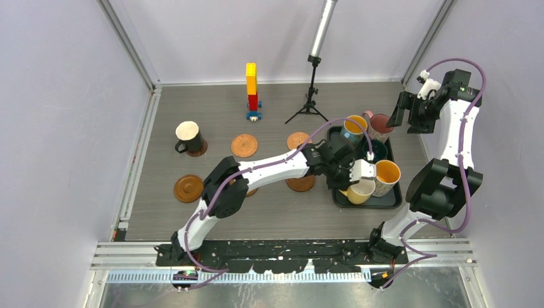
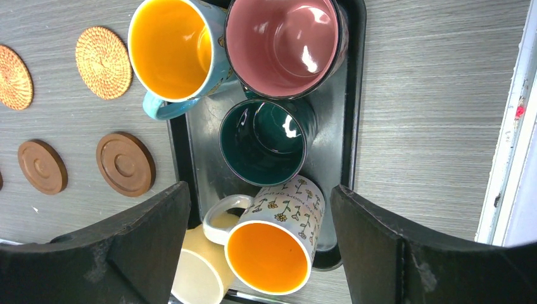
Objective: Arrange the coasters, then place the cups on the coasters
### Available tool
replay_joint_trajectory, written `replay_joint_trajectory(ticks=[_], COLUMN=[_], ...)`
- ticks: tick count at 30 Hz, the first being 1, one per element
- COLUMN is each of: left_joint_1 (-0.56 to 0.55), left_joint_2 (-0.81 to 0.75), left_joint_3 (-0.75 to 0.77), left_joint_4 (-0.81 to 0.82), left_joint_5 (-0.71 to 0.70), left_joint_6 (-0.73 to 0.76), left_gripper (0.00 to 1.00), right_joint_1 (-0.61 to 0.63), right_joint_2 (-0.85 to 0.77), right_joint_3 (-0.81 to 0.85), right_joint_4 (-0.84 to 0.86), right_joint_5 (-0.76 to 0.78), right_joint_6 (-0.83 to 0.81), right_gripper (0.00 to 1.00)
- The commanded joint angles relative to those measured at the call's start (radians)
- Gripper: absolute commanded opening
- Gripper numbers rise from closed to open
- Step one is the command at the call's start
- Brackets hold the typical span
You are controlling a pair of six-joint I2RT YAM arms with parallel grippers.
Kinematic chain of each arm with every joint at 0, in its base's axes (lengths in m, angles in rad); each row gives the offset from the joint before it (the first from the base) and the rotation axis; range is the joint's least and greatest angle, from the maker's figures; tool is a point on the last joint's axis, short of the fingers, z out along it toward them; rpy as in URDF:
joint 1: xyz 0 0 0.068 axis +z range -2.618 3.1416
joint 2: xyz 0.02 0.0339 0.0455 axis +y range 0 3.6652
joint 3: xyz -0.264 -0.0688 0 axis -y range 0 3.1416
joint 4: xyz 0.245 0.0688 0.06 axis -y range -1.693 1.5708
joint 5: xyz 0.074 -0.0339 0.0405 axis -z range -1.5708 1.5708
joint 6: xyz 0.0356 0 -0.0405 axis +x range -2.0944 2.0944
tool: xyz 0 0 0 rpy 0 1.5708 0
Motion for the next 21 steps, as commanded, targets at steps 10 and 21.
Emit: replay_joint_trajectory(ticks=[10,21], left_joint_1=[0.193,0.443], left_joint_2=[-0.425,-0.726], left_joint_3=[-0.246,-0.496], left_joint_4=[0.343,0.296], left_joint_5=[-0.055,-0.208], left_joint_6=[-0.302,-0.312], left_gripper=[0.00,0.00], right_joint_1=[-0.004,-0.001], right_joint_2=[-0.048,-0.017], right_joint_3=[-0.005,0.006], right_joint_4=[0.046,0.077], right_joint_5=[-0.035,-0.036], right_joint_6=[0.074,0.111], right_gripper=[0.86,0.86])
